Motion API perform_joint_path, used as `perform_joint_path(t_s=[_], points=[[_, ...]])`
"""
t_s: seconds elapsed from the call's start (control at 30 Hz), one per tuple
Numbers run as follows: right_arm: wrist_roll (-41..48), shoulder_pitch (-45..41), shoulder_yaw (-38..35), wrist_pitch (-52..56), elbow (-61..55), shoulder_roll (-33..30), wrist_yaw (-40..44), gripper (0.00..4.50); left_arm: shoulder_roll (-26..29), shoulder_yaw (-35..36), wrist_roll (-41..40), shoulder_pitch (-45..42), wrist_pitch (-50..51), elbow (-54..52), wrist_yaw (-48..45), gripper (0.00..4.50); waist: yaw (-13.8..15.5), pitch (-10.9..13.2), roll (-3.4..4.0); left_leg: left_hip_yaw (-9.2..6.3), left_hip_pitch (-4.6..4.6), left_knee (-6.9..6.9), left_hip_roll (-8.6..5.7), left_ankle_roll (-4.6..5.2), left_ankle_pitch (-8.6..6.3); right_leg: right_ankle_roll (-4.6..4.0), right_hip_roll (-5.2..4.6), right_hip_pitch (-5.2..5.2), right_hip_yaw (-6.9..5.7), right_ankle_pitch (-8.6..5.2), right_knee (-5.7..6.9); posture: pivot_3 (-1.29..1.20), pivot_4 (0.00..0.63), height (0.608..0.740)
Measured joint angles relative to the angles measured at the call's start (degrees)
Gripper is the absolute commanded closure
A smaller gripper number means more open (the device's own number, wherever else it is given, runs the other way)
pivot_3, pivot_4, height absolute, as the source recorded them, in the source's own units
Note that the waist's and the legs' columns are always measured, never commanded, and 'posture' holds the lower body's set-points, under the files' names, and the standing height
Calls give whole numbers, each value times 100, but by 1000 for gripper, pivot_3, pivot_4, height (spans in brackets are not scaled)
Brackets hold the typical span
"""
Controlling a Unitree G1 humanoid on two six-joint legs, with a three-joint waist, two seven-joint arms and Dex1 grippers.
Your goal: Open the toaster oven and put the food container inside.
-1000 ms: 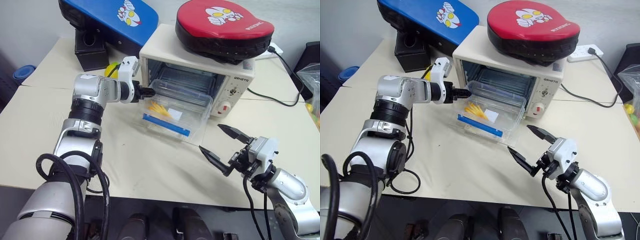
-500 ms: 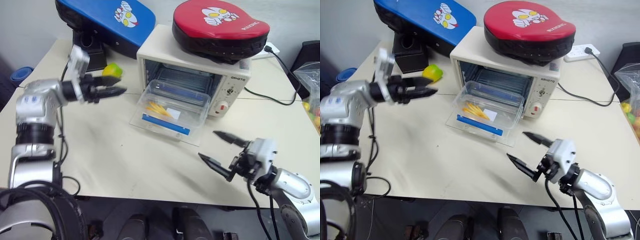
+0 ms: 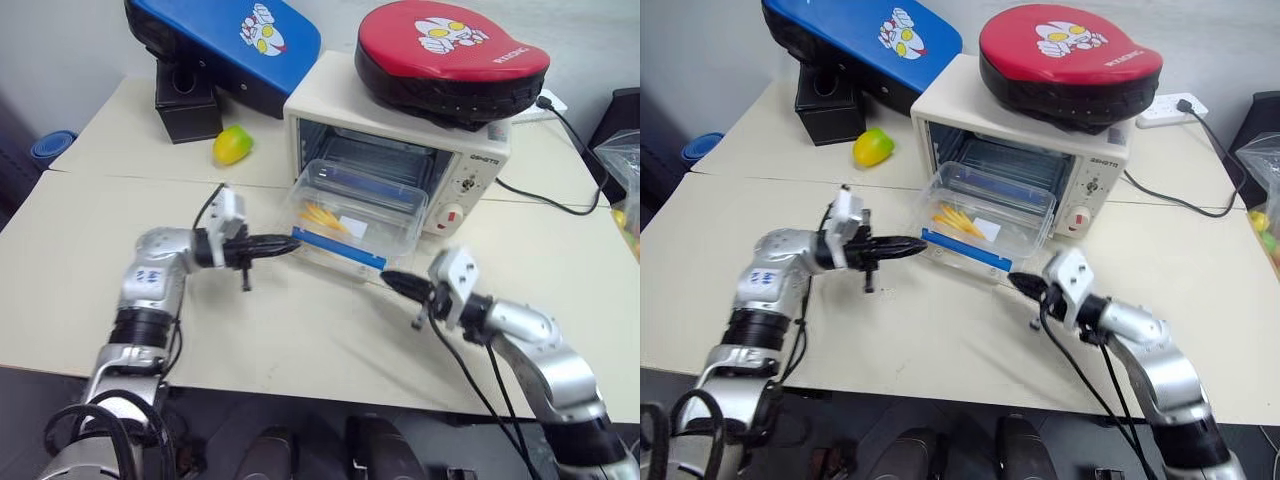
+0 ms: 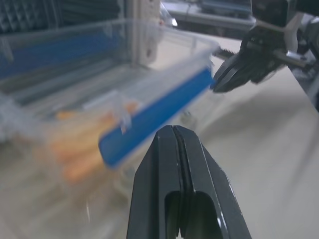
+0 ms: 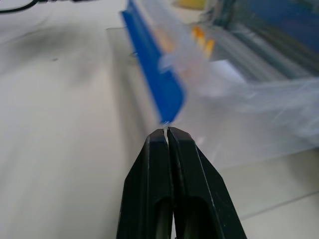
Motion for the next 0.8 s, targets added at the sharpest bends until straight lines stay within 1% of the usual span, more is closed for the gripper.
perform_joint_path(t_s=[0.03,0.17,0.23,0.33,0.53,0.63,0.67,0.73,0.8], points=[[-122,-235,16,-5,166,111,-122,4466,-87,-16,76,-92,-57,171,191,4500,-31,0,0,2,-2,-4,0,-1,0,0,0,-8,0,0,18,0,150,740],[-490,-610,23,-119,775,396,-509,4466,-288,59,203,-311,-309,696,657,4500,-97,0,0,4,-7,-5,0,-1,0,0,-2,-14,-4,0,25,0,150,740],[-772,-955,20,-281,1249,713,-896,4466,-535,133,351,-639,-640,1315,1225,4500,-97,0,0,4,-12,3,0,-1,0,0,-2,-16,-5,0,22,0,150,740],[-948,-1290,26,-451,1485,1071,-1211,4466,-803,174,512,-1047,-1070,1921,1837,4500,-98,0,0,4,-12,3,-1,-2,1,0,-3,-17,-5,0,28,0,150,740],[-1109,-1367,80,-545,1641,1446,-1464,4466,-1034,405,569,-1453,-1585,2700,2552,4500,-122,0,0,4,-12,1,-1,-2,1,0,-3,-19,-6,0,27,0,150,740],[-1037,-1277,78,-421,1451,1484,-1387,4466,-1021,438,600,-1483,-1671,2813,2549,4500,-149,-1,1,1,-12,-1,-1,-2,1,0,-3,-19,-8,0,28,0,150,740],[-885,-1145,60,-258,1199,1467,-1272,4500,-987,440,584,-1458,-1647,2792,2398,4135,-149,-1,1,1,-13,-1,-1,-2,1,0,-3,-19,-8,0,26,0,150,740],[-585,-869,55,-13,726,1381,-1016,4500,-825,451,520,-1311,-1574,2605,2079,3721,-184,-1,1,-1,-13,-5,-1,-2,1,0,-3,-19,-8,0,26,0,150,740],[-326,-552,9,148,266,1094,-709,4500,-597,499,345,-1071,-1358,2225,1642,3115,-215,0,1,-5,-15,-7,0,-2,0,0,-4,-19,-9,0,25,0,150,740]])
